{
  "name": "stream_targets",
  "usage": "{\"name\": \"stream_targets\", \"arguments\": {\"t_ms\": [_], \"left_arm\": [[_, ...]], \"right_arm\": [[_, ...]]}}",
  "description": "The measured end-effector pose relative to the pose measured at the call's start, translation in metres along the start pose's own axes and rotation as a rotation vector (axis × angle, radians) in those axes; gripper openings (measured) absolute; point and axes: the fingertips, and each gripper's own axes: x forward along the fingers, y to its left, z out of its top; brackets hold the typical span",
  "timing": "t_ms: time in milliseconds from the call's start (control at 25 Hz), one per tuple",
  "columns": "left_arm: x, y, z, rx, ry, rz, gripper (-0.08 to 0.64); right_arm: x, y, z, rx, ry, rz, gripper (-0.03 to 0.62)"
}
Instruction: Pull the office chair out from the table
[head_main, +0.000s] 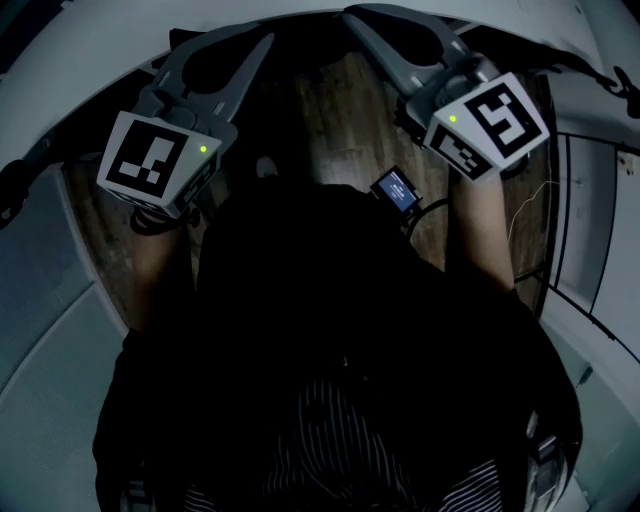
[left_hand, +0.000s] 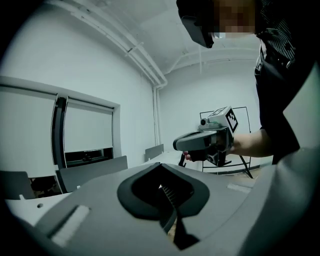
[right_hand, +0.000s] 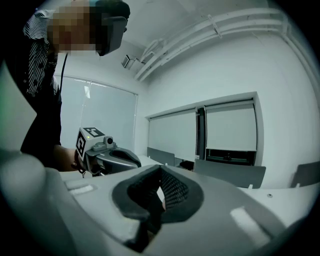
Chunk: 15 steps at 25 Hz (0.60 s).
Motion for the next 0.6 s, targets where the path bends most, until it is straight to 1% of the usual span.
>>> {"name": "stream_targets", "arguments": {"t_ms": [80,200,360,480,600], "left_arm": [[-0.008,0.005,0.009,0.011,-0.006,-0.018,0.003],[-0.011,0.013,0.012,0.015,-0.005,-0.054,0.003],[-0.01,0.021,0.005,0.013,-0.001,-0.087,0.003],[-0.01,0.021,-0.001,0.035,0.011,-0.139,0.003],[-0.018,0.028,-0.011,0.042,0.023,-0.164,0.003]], "right_arm": [[0.007,0.007,0.011,-0.002,0.001,-0.008,0.0],[0.019,0.008,0.017,-0.005,0.014,-0.021,0.0],[0.032,0.007,0.015,-0.009,0.034,-0.041,0.001],[0.04,0.006,0.017,-0.011,0.046,-0.054,0.002],[0.053,0.012,0.014,-0.026,0.061,-0.056,0.0]]}}
